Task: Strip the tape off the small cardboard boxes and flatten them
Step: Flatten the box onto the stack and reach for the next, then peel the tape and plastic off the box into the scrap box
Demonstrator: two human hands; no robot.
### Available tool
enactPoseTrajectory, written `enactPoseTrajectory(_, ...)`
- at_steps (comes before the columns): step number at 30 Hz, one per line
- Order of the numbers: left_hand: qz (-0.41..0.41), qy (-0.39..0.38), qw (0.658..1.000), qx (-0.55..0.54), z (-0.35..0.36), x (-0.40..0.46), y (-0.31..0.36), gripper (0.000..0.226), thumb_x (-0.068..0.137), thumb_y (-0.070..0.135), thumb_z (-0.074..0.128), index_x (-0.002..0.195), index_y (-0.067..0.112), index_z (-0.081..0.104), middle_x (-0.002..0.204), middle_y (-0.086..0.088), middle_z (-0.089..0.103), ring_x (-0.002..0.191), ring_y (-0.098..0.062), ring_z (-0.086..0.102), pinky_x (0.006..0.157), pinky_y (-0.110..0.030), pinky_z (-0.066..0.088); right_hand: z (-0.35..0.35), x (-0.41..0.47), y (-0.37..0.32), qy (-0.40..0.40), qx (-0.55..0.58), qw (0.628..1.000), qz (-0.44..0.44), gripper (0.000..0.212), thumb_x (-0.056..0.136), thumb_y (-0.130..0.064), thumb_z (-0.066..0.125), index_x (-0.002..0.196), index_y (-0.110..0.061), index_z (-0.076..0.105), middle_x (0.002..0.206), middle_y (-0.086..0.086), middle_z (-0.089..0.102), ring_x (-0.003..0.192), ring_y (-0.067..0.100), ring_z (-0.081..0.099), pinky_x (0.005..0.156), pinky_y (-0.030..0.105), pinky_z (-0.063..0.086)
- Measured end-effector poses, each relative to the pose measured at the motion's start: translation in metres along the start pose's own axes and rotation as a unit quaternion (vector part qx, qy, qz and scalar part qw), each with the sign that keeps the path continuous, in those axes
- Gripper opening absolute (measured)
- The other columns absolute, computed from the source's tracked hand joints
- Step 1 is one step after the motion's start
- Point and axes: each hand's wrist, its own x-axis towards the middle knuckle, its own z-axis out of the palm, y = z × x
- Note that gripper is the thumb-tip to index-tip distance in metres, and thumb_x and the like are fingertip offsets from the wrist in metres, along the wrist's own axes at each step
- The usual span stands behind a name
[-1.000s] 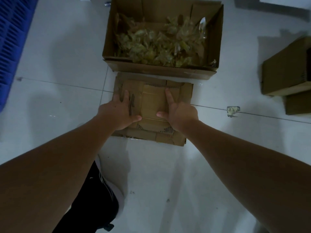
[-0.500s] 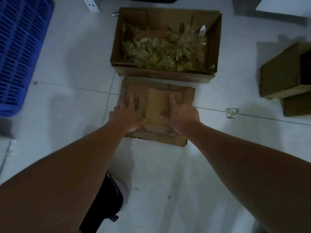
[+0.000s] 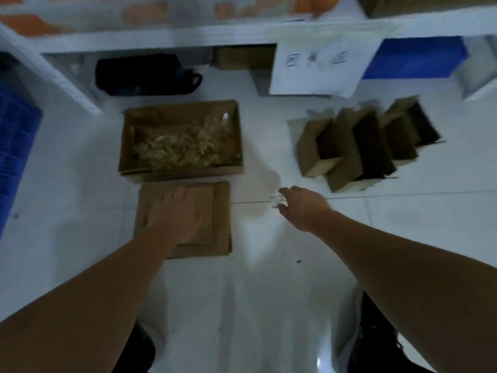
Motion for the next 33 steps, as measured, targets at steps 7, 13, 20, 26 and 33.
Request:
enactPoseTrajectory(7, 0.165, 0.058, 0.985, -0.010, -0.037, 0.031, 0.164, 0.073, 0.105, 0.052, 0.044, 0.163, 0.013, 0.020, 0.171, -0.010, 0.014, 0.157, -0.030, 0.015, 0.126, -0.046, 0.015, -0.034, -0.034, 0.105, 0.036, 0.006, 0.998, 0.049, 0.055, 0.104, -0.034, 0.046, 0.154, -0.014, 0.034, 0.164, 0.008, 0.023, 0.134, 0.033, 0.050, 0.097, 0.045, 0.052)
enactPoseTrajectory(13, 0.244, 0.123, 0.962, -0.003, -0.046, 0.095, 0.263, 0.070, 0.105, 0.040, 0.048, 0.162, 0.013, 0.019, 0.168, -0.010, 0.024, 0.150, -0.030, 0.031, 0.121, -0.046, 0.029, -0.035, 0.020, 0.129, 0.033, 0.008, 0.999, 0.041, 0.067, 0.101, -0.022, 0.051, 0.160, -0.011, 0.021, 0.168, 0.014, 0.012, 0.150, 0.038, 0.025, 0.121, 0.050, 0.029)
enactPoseTrajectory(20, 0.255, 0.149, 0.954, 0.045, -0.031, 0.146, 0.291, 0.024, 0.101, 0.023, 0.054, 0.124, 0.019, 0.060, 0.118, -0.006, 0.062, 0.106, -0.027, 0.059, 0.085, -0.038, 0.046, -0.022, 0.060, 0.124, 0.002, -0.037, 0.999, 0.025, 0.038, 0.103, -0.014, 0.047, 0.139, -0.005, 0.051, 0.141, 0.018, 0.047, 0.134, 0.032, 0.043, 0.121, 0.043, 0.026)
enactPoseTrajectory(26, 0.264, 0.170, 0.948, -0.040, -0.008, 0.094, 0.236, 0.007, 0.101, 0.019, 0.059, 0.106, 0.016, 0.063, 0.101, -0.004, 0.059, 0.089, -0.022, 0.056, 0.070, -0.032, 0.041, 0.014, 0.015, 0.096, 0.068, 0.112, 0.991, 0.034, 0.042, 0.100, -0.013, 0.055, 0.141, -0.010, 0.050, 0.144, 0.009, 0.052, 0.125, 0.026, 0.056, 0.109, 0.038, 0.045)
enactPoseTrajectory(33, 0.286, 0.207, 0.932, -0.083, -0.043, -0.060, 0.182, 0.013, 0.104, 0.024, 0.058, 0.108, 0.019, 0.068, 0.112, 0.000, 0.064, 0.098, -0.017, 0.057, 0.080, -0.023, 0.041, -0.026, -0.110, 0.035, 0.125, 0.102, 0.987, 0.025, 0.019, 0.104, -0.022, 0.053, 0.116, -0.016, 0.068, 0.105, 0.004, 0.071, 0.090, 0.019, 0.067, 0.090, 0.032, 0.055)
